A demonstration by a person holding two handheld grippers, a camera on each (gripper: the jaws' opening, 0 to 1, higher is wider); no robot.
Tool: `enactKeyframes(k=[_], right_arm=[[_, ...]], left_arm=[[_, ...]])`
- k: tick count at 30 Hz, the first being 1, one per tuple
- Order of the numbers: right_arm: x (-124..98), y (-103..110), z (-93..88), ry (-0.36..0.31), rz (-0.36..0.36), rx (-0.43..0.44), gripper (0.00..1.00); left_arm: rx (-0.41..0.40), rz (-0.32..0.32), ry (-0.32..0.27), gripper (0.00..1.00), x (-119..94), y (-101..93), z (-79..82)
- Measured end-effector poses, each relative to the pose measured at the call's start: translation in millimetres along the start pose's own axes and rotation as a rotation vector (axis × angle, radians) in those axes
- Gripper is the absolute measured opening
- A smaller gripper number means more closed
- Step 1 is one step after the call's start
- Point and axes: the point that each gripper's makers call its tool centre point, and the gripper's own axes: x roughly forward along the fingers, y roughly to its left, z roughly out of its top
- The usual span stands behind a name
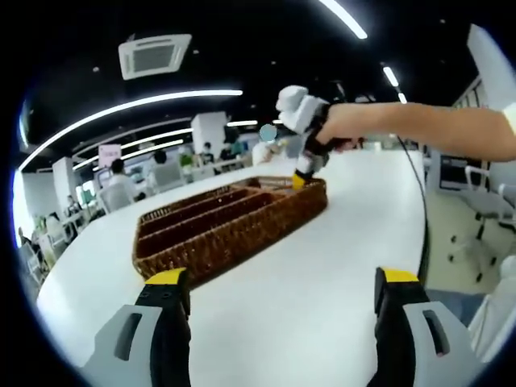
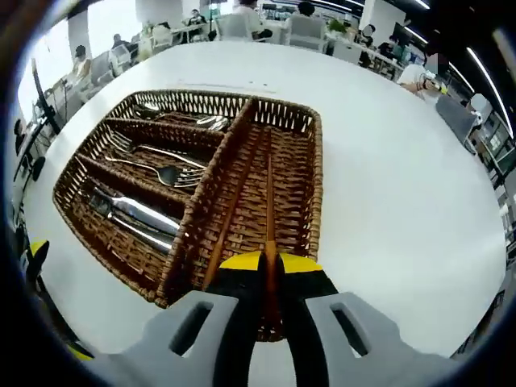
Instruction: Arrange the knives, forks, and spoons in their matching storage slots by inserting each utensil handle-first until every utensil is classified and aligned in the correct compartment
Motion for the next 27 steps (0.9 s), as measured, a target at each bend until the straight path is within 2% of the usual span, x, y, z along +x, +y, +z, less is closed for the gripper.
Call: enactKeyframes(k=[6, 9, 10, 11, 13, 16, 17, 20, 21, 23, 27], right_arm=[[7.4, 12.4, -23.4, 0.077, 0.009, -0.011, 0.06], [4.6, 17.8, -29.0, 0.056, 0.025, 0.03, 0.06], [3.9, 22.3, -33.6, 0.074, 0.045, 0.027, 0.06], [4.9, 19.9, -29.9, 0.07, 0.042, 0.025, 0.06], [1.1, 25.9, -34.7, 0.077, 0.071, 0.066, 0.06], [-1.5, 32.8, -35.3, 0.065, 0.134, 0.192, 0.06], [-1.4, 29.2, -38.9, 0.075, 0.131, 0.23, 0.06], [-3.8, 33.8, -41.2, 0.078, 0.178, 0.287, 0.06], [1.8, 41.3, -34.2, 0.077, 0.241, 0.337, 0.06], [-0.1, 36.1, -36.4, 0.074, 0.211, 0.315, 0.06], [-2.7, 40.5, -39.5, 0.069, 0.234, 0.31, 0.06]], left_arm=[[-0.003, 0.007, 0.007, 0.96, -3.0, 5.2, -4.0], [-0.014, 0.007, 0.008, 0.96, -3.7, 9.3, -6.6], [-0.015, 0.008, 0.01, 0.96, -3.9, 10.6, -7.6], [-0.015, 0.01, 0.012, 0.96, -4.2, 11.9, -8.5], [-0.016, 0.008, 0.014, 0.96, -4.5, 12.3, -8.6], [-0.015, 0.007, 0.019, 0.96, -5.5, 15.1, -10.8], [-0.015, 0.006, 0.021, 0.96, -5.7, 15.7, -11.7], [-0.019, 0.005, 0.027, 0.96, -5.3, 20.4, -14.1], [-0.021, 0.006, 0.031, 0.96, -4.7, 23.6, -15.6], [-0.021, 0.006, 0.032, 0.96, -3.6, 26.0, -15.0], [-0.015, 0.004, 0.016, 0.96, -4.7, 24.7, -8.0]])
